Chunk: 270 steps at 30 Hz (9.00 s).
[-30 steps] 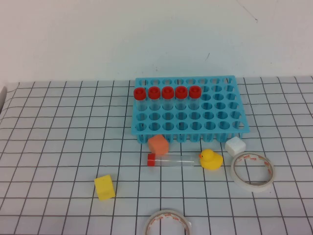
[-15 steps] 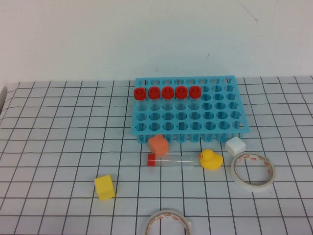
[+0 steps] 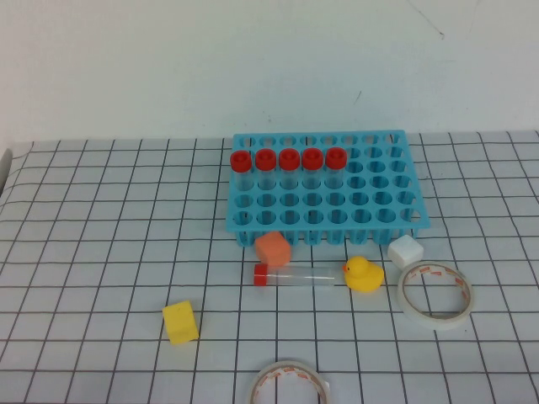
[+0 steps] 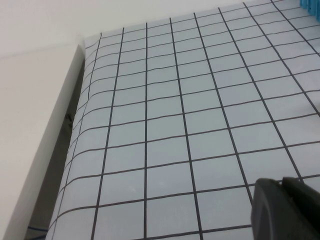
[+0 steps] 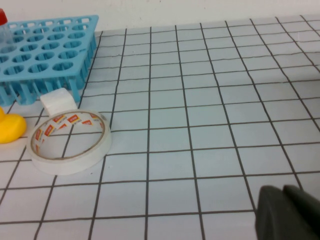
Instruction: Place the test tubes
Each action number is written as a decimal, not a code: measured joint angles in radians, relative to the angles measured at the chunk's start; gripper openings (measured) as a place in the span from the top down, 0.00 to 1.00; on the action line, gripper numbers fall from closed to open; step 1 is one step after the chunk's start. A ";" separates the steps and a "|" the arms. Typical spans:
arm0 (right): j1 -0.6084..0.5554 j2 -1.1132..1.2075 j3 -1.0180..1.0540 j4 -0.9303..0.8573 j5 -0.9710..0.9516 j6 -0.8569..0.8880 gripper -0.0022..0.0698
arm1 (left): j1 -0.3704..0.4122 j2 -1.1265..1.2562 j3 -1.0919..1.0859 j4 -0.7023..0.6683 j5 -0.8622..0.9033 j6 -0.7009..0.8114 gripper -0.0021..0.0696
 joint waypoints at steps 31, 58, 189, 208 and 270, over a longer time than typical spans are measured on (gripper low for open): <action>0.000 0.000 0.004 0.803 0.018 0.097 0.97 | 0.001 0.000 0.002 -0.983 -0.243 -0.405 0.97; 0.000 0.000 0.004 0.795 0.010 -0.095 0.97 | 0.001 0.710 -0.696 -0.629 0.521 0.681 0.97; 0.000 0.000 0.004 0.794 0.017 -0.151 0.97 | -0.787 2.323 -1.996 0.227 0.750 -2.391 0.54; 0.000 0.000 0.004 0.821 0.017 -0.206 0.97 | -0.789 2.323 -2.013 0.315 0.675 -2.315 0.54; 0.000 0.000 0.004 0.840 0.017 -0.235 0.97 | -0.749 2.320 -2.064 0.113 0.834 -0.666 0.54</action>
